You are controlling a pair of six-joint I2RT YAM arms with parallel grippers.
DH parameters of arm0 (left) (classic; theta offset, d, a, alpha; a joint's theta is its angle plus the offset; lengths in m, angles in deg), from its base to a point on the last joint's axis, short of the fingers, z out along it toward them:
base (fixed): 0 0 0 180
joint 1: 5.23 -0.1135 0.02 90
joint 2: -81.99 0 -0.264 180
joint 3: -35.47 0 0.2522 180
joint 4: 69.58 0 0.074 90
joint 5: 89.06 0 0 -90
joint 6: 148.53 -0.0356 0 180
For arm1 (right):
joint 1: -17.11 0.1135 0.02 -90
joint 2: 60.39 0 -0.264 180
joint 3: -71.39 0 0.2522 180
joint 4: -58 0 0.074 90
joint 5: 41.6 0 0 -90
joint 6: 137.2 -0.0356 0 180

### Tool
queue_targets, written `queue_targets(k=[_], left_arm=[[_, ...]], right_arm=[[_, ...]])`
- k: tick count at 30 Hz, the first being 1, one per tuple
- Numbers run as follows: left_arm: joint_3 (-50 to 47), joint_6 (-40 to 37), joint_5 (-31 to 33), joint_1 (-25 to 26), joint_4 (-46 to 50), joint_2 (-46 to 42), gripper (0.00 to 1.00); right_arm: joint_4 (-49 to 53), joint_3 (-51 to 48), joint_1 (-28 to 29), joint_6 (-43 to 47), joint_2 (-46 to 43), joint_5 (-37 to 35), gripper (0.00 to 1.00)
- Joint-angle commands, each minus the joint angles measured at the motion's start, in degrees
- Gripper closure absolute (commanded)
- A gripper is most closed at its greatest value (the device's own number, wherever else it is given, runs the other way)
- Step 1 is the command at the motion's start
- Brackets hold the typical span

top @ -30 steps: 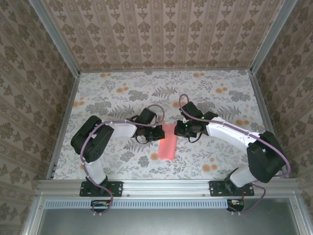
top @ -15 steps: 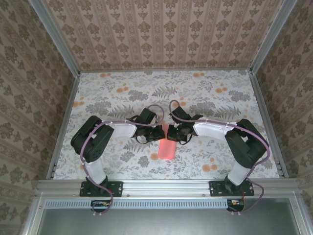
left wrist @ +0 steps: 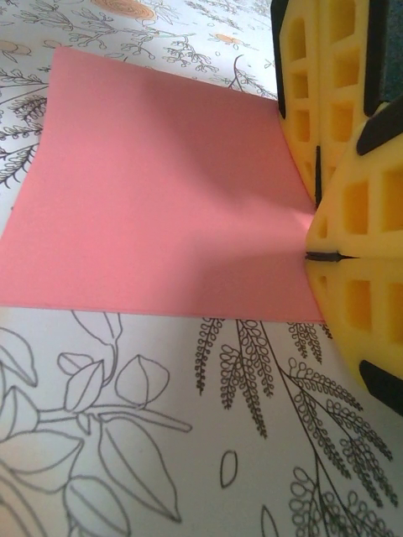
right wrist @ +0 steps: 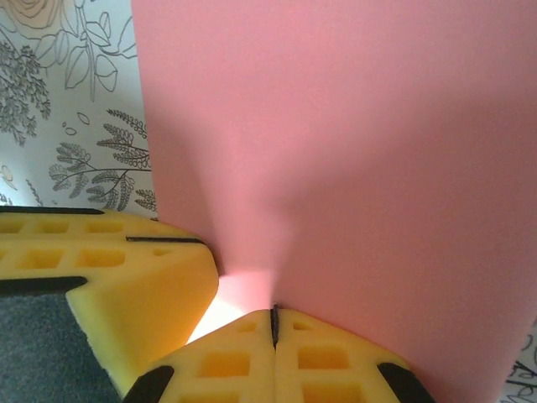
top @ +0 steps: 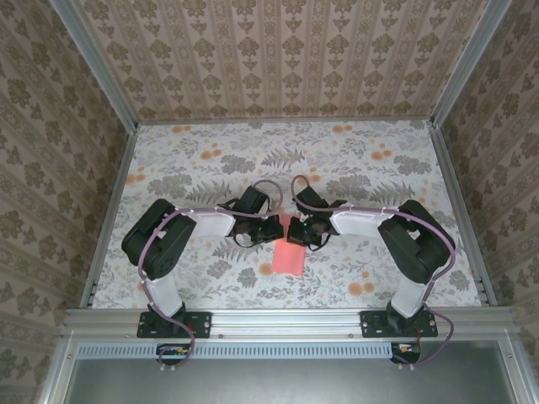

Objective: Fold a paper plane with a square sheet of paper (pick it up from the middle)
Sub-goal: Fold the square sheet of paper in half at the center of the table.

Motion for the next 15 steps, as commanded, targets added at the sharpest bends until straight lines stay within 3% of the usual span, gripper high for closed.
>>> queue_targets(k=[1, 9, 15], left_arm=[[-5.21, 0.97, 7.68, 1.11, 11.41, 7.21, 1.0], [-8.38, 1.85, 7.68, 0.55, 8.52, 8.13, 1.0], [-8.85, 2.03, 7.44, 0.49, 7.63, 8.28, 1.0]], right_arm=[[0.44, -3.66, -1.46, 1.89, -1.9, 0.21, 1.0], [-3.06, -13.09, -5.16, 5.34, -7.91, 2.56, 1.0], [-1.69, -13.82, -6.84, 6.3, -13.55, 1.49, 1.0]])
